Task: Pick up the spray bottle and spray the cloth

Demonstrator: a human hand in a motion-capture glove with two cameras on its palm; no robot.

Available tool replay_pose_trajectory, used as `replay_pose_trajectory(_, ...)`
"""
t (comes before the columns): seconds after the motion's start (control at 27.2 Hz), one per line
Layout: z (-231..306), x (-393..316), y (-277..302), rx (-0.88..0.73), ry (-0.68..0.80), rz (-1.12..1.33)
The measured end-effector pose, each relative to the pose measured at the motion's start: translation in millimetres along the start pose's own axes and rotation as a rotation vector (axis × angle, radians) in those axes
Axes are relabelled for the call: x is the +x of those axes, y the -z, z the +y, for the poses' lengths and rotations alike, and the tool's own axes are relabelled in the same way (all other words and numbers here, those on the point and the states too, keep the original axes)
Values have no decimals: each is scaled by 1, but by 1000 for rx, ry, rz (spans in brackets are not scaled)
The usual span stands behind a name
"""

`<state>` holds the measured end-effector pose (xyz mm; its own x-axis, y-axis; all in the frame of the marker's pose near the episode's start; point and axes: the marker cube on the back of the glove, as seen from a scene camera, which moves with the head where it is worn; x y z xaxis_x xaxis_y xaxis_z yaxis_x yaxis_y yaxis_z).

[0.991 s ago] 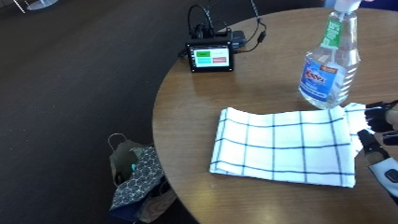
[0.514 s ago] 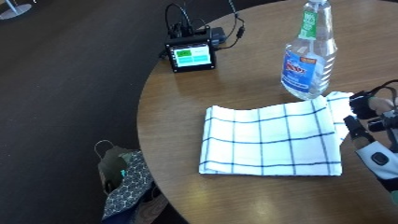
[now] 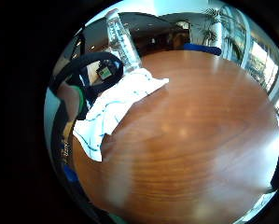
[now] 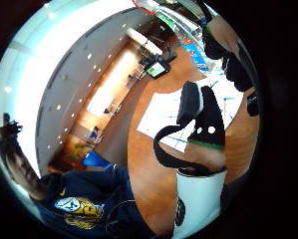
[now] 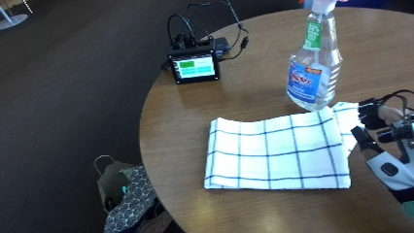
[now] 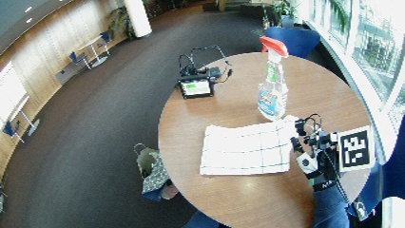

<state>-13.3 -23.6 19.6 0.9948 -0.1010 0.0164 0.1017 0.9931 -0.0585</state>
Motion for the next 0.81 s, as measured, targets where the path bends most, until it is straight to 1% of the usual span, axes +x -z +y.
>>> replay_pose_trajectory(0.18,0,2,-2,-1,-1,-2)
replay_pose_trajectory(0.37,-5,4,-6,-42,-63,-113)
replay_pose_trajectory(0.62,-42,12,3,-19,-138,-240)
replay_pose_trajectory(0.81,-80,32,4,-20,-201,-303)
